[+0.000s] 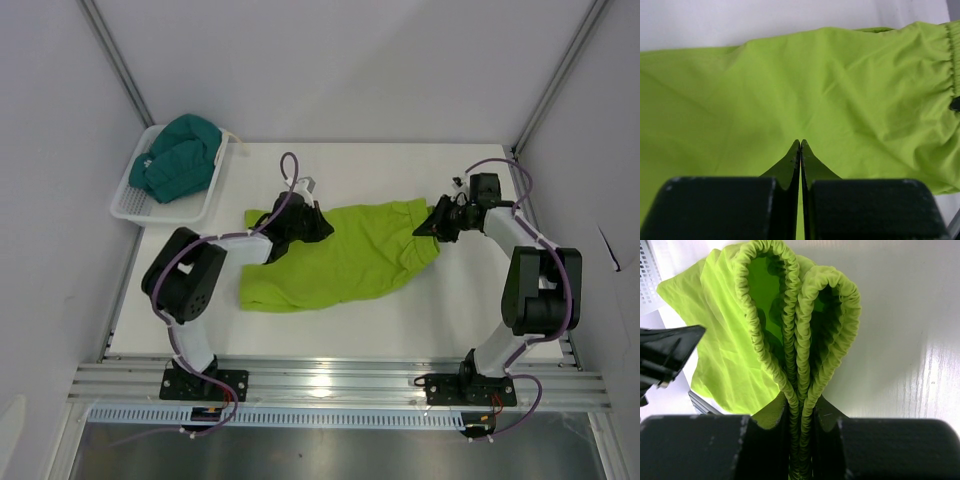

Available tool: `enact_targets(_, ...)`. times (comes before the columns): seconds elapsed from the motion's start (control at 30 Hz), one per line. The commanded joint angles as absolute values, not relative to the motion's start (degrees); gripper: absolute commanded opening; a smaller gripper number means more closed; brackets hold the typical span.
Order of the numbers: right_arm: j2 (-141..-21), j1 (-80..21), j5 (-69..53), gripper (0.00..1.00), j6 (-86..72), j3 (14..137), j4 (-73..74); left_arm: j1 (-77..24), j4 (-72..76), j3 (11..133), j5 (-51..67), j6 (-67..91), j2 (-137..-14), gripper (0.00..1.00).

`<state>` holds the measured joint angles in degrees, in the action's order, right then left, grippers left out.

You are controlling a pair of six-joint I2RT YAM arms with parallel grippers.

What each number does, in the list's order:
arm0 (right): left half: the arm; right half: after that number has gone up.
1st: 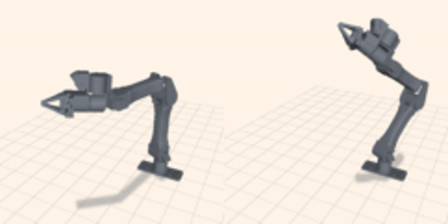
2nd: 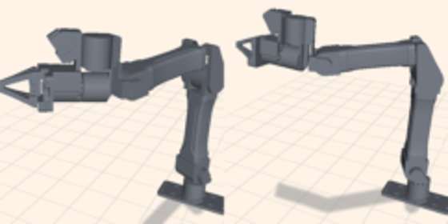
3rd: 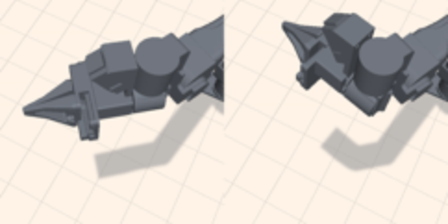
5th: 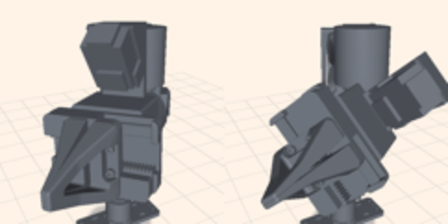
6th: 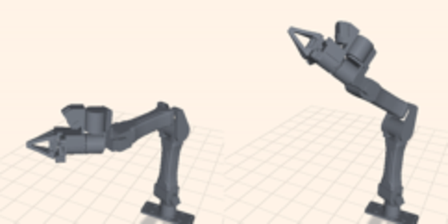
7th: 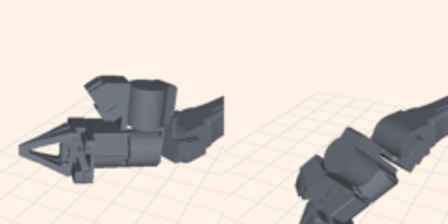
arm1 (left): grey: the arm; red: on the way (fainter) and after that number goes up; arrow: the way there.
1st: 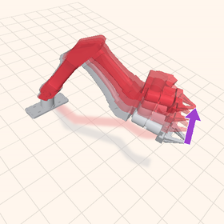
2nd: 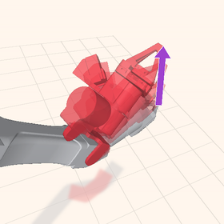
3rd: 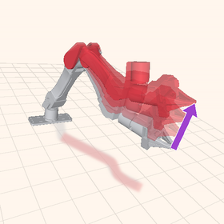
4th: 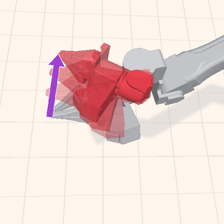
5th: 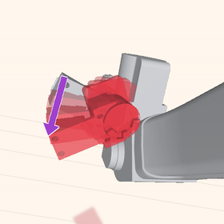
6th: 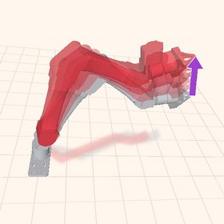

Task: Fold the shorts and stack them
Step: Fold the shorts

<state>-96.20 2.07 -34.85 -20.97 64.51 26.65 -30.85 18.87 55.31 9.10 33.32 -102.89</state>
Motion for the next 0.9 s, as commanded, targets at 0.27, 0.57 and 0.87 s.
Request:
enact_targets(0.27,-89.83,0.18,-35.16,0.0,-21.97,65.13,29.52,-31.03,13.63,69.08,6.68,36.56,-114.78,0.0)
enact_targets(0.57,-84.11,-3.34,-35.86,0.0,-25.66,66.97,31.9,-32.43,8.44,74.44,5.1,37.35,-119.53,0.0)
enact_targets(0.87,-84.02,-6.68,-36.83,0.0,-29.18,73.56,32.87,-36.12,7.03,75.76,2.55,39.11,-120.94,0.0)
